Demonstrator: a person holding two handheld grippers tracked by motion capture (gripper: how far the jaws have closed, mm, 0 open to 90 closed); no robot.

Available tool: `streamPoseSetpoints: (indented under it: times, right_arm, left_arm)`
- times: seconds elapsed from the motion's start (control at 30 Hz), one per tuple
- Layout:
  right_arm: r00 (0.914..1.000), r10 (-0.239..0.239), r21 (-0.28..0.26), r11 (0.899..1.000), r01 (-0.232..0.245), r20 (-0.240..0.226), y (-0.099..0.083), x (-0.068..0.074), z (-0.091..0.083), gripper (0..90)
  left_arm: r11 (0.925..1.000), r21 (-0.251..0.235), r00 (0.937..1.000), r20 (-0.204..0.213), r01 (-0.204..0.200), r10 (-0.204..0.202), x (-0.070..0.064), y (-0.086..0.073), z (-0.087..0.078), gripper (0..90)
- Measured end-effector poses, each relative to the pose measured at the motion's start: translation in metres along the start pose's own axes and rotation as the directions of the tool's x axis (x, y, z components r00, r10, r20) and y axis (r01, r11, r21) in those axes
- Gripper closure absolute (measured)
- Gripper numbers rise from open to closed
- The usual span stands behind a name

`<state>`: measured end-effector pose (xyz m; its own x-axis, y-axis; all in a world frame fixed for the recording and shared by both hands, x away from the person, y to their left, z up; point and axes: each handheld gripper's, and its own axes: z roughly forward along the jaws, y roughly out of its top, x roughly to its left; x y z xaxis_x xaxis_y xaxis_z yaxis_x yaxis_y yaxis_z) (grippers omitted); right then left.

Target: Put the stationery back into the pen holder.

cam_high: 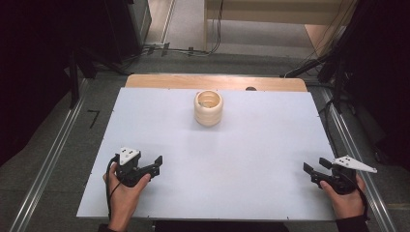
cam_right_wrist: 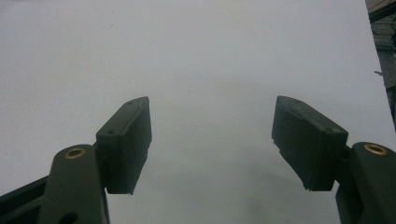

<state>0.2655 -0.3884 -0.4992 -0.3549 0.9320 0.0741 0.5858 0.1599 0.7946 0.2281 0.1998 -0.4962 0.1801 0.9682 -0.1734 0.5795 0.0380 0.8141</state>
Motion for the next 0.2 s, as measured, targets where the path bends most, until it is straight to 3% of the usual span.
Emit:
streamPoseSetpoints:
  times: [0.2]
  right_arm:
    - [1.0000, 0.002, -0.001, 1.000, -0.002, 0.001, 0.0000, -0.0004, 0.0001, 27.4]
  left_arm:
    - [0.9999, 0.002, 0.9997, -0.023, -0.011, 0.011, 0.0027, -0.0020, -0.0010, 17.7]
